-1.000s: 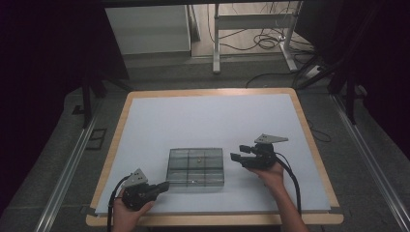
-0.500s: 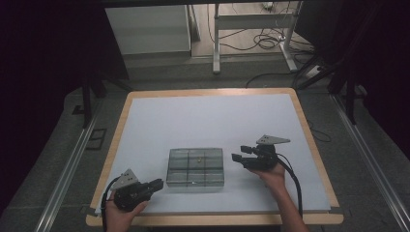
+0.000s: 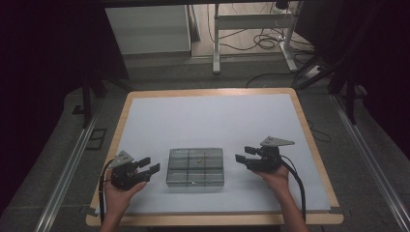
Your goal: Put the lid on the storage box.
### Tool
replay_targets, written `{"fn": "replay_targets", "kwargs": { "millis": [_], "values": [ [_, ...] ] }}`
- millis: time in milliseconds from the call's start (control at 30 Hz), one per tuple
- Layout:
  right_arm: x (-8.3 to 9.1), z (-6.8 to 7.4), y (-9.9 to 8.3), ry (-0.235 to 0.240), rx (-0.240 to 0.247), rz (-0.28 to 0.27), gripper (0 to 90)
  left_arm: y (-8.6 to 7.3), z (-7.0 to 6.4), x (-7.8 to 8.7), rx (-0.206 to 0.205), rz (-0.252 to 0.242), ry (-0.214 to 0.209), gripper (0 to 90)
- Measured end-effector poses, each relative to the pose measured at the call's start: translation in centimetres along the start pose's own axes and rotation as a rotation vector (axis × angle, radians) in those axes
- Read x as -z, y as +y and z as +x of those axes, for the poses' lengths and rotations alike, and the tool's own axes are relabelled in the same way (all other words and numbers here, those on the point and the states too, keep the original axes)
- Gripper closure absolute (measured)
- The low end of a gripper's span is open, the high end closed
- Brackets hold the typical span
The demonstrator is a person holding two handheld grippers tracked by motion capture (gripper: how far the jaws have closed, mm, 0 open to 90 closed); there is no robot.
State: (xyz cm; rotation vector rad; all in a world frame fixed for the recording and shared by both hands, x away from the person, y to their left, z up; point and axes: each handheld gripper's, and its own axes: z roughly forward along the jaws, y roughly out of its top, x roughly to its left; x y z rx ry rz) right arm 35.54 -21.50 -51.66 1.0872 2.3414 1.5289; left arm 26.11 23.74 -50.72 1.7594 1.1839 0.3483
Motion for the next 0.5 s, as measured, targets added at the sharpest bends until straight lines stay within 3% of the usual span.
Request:
{"fn": "replay_targets", "kwargs": {
  "millis": [167,500],
  "values": [
    [0.4,0.1,-0.2,-0.019,0.013,0.002,34.9,0.4,0.7,-0.7,0.021,0.01,0.016,44.1],
    [0.2,0.3,-0.4,-0.017,0.019,0.003,32.0,-0.6,1.7,-0.5,0.047,0.034,0.028,39.4]
  ]
}}
